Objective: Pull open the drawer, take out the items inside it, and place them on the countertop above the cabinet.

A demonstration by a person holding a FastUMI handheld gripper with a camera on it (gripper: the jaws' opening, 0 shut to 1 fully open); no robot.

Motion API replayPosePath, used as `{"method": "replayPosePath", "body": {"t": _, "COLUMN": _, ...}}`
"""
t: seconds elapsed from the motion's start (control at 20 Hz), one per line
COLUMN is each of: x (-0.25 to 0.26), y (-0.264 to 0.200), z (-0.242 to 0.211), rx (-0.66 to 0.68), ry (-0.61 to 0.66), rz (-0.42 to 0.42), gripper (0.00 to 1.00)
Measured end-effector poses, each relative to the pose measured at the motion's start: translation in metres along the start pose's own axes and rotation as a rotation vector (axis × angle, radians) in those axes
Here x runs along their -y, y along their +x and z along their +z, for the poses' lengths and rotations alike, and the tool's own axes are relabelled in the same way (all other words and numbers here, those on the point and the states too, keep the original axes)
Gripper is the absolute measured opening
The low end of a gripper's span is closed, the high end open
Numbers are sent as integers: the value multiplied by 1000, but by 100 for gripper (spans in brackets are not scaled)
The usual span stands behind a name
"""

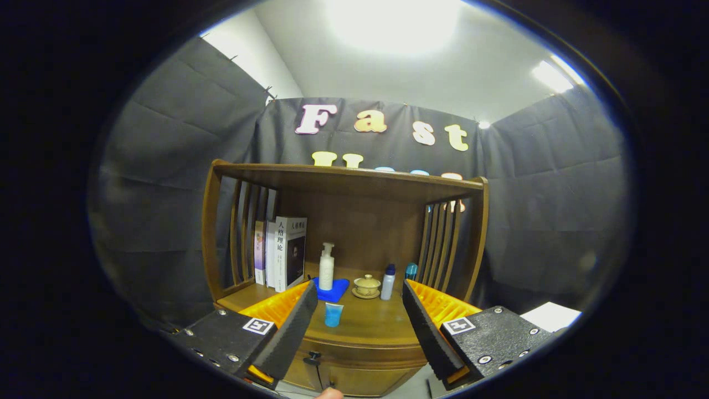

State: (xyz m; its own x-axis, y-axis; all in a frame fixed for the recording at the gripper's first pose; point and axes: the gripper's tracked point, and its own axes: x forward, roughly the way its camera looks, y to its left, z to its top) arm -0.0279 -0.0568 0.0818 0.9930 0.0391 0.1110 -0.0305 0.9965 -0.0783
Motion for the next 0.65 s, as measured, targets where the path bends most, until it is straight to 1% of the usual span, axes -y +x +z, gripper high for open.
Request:
{"method": "replayPosePath", "body": {"t": 0.1, "x": 0, "y": -6, "z": 3, "rx": 25, "ry": 82, "rz": 3, "gripper": 95}}
{"method": "replayPosePath", "body": {"t": 0.15, "x": 2, "y": -9, "z": 3, "rx": 38, "ry": 92, "rz": -9, "gripper": 95}}
{"method": "replayPosePath", "body": {"t": 0.2, "x": 10, "y": -9, "z": 2, "rx": 38, "ry": 91, "rz": -36, "gripper": 95}}
{"method": "replayPosePath", "body": {"t": 0.25, "x": 8, "y": -12, "z": 1, "rx": 35, "ry": 70, "rz": -35, "gripper": 95}}
{"method": "replayPosePath", "body": {"t": 0.35, "x": 1, "y": -10, "z": 3, "rx": 36, "ry": 35, "rz": -30, "gripper": 95}}
{"method": "replayPosePath", "body": {"t": 0.45, "x": -8, "y": -5, "z": -6, "rx": 22, "ry": 39, "rz": -25, "gripper": 95}}
{"method": "replayPosePath", "body": {"t": 0.55, "x": -17, "y": 0, "z": -12, "rx": 7, "ry": 44, "rz": 1, "gripper": 95}}
{"method": "replayPosePath", "body": {"t": 0.65, "x": -18, "y": 1, "z": -17, "rx": -8, "ry": 21, "rz": 2, "gripper": 95}}
